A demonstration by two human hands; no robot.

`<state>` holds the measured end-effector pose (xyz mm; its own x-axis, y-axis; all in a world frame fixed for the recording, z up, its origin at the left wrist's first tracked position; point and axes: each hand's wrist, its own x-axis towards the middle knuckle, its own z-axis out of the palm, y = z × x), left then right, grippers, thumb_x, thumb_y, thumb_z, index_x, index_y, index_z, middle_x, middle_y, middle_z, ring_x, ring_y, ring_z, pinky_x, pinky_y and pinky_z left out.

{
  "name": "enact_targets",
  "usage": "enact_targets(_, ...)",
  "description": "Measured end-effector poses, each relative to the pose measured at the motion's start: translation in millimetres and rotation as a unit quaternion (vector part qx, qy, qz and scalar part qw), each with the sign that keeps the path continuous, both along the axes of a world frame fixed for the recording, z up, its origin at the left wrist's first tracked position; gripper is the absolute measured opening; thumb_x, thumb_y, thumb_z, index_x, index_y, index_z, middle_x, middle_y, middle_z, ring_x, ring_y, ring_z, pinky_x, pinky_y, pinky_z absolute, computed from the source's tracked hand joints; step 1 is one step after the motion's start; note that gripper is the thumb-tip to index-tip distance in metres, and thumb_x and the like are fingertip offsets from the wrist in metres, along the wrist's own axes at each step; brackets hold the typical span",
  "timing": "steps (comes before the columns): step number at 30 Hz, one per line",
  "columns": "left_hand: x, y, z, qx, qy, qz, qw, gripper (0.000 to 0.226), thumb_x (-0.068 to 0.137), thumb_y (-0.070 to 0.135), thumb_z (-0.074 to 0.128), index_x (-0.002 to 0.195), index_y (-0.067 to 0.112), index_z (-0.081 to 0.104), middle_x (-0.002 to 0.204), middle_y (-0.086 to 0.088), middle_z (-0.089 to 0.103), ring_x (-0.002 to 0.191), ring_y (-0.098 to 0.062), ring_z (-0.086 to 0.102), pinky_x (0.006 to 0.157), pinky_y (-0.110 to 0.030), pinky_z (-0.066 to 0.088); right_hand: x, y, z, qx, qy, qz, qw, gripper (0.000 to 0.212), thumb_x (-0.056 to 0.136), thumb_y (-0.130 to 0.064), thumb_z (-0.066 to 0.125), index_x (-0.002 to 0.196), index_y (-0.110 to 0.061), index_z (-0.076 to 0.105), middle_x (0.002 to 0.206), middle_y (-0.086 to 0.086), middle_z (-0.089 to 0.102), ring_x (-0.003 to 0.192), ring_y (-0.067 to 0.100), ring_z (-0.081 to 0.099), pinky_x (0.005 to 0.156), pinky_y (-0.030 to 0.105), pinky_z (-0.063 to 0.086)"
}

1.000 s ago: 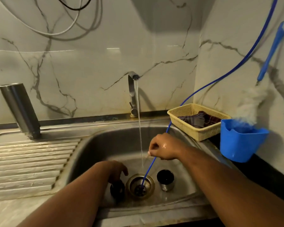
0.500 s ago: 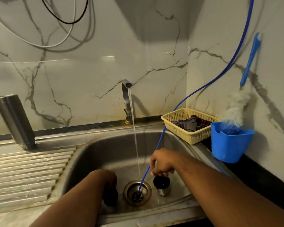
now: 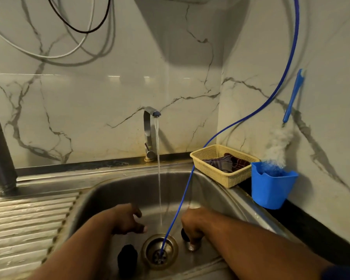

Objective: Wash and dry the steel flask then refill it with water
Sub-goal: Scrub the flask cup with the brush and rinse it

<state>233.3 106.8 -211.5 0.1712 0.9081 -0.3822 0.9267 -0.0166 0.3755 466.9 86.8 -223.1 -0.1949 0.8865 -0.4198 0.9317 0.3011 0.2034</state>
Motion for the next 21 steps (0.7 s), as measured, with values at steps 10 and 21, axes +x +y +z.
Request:
enact_targets(10,6.3,-9.7,12.0,0.093,-0.084,0.037,0.991,0.042,0.092,0.040,0.071,0.130,0.025,0.061,0.099,0.004,0.063,0.085,-0.009,0.065,0.060,-0.021,0.047,12.6,-9.6,40.9,-0.075,0.477,-0.193,0.854,0.017,0.103,-0.012,0.046,0.097,-0.016,0.062,0.088,0.013,0.058,0.054,0.015,0.056,0.053,0.032,0.054)
enact_targets(21,15.5,1.2,28.4,0.281,-0.281,0.108,0.911,0.030,0.098,0.005,0.057,0.118,0.026,0.064,0.109,0.008,0.068,0.103,-0.007,0.062,0.084,-0.015,0.047,-42.3,30.5,54.9,-0.004,0.705,-0.304,0.641,0.026,0.109,-0.022,0.041,0.129,-0.011,0.053,0.108,0.017,0.071,0.074,0.023,0.077,0.075,0.037,0.064)
